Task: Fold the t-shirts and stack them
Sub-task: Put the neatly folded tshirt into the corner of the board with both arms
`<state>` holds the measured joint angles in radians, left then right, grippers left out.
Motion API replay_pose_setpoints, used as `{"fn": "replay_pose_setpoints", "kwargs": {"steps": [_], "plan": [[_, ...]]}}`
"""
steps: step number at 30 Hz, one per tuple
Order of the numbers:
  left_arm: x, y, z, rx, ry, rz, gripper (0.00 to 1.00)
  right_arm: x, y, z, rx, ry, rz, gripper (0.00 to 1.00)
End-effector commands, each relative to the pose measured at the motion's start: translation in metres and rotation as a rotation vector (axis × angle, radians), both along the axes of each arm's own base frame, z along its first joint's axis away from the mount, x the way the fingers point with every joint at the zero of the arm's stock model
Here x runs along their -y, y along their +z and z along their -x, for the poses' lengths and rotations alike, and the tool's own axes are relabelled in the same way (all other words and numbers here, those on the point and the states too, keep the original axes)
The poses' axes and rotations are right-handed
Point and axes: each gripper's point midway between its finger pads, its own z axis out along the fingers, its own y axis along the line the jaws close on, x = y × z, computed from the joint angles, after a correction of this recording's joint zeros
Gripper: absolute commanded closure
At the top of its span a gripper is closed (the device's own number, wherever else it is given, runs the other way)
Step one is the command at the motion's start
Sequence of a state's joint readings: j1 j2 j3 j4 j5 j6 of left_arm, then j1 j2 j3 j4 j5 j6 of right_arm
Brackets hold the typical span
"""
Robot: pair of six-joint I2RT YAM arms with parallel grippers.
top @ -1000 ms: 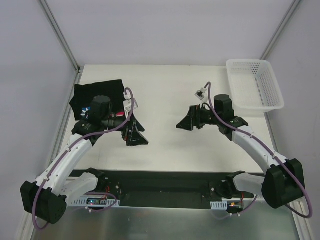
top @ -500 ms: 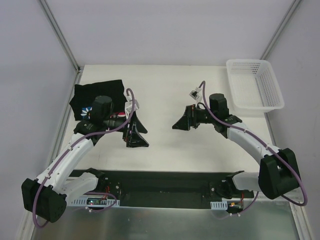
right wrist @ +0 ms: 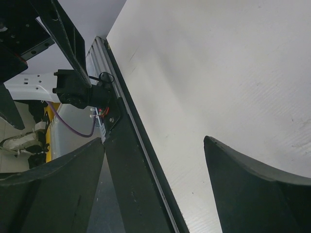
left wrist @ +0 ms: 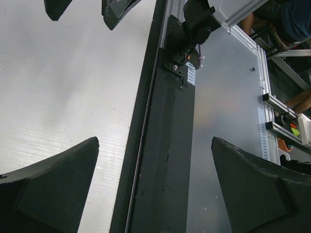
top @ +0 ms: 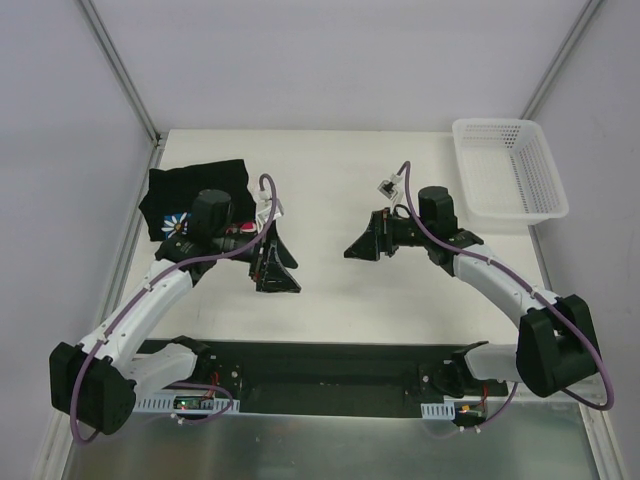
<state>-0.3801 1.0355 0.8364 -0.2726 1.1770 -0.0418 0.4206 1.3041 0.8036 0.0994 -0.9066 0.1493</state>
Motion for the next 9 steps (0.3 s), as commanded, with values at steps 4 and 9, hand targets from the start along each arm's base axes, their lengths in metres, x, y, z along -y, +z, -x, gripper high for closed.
{"fn": "replay_pose_setpoints", "kwargs": {"steps": [4, 9], "plan": [[0.0030, 0.0016, -0.0088, 0.027, 0.020, -0.006, 0.01, -0.0011, 0.0101, -0.0047, 0.096, -0.002, -0.017, 0.15], [0.0023, -0.0007, -0.0129, 0.034, 0.048, -0.022, 0.01, -0.0010, 0.0113, -0.0046, 0.091, 0.000, -0.018, 0.13]]}}
